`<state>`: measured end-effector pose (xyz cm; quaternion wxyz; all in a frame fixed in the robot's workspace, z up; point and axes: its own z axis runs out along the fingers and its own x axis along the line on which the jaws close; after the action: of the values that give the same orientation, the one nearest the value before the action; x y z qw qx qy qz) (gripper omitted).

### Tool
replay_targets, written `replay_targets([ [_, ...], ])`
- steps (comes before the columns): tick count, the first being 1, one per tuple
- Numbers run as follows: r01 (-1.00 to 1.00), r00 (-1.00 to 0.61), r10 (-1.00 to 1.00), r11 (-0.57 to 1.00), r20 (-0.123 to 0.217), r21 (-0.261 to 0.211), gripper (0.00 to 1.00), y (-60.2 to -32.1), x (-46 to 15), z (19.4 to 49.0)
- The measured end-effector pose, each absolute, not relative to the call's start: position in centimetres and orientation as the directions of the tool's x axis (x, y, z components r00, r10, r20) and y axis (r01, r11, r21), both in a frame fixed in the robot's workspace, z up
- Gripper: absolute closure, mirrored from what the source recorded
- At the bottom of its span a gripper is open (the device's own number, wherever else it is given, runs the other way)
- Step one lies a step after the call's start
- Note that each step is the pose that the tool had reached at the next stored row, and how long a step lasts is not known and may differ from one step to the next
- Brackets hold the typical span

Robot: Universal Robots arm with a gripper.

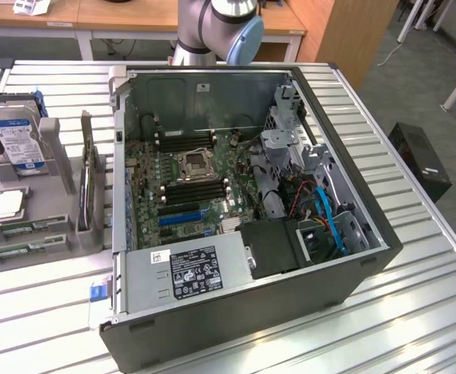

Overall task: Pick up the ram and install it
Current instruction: 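Pick up the ram and move it above insertion slot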

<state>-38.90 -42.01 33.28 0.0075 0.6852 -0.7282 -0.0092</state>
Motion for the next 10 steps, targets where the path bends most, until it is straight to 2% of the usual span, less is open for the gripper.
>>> replay_targets([
  [10,-0.998,-0.061,-0.998,0.061,-0.002,0.024,0.73,-42.0,-38.9,31.5],
])
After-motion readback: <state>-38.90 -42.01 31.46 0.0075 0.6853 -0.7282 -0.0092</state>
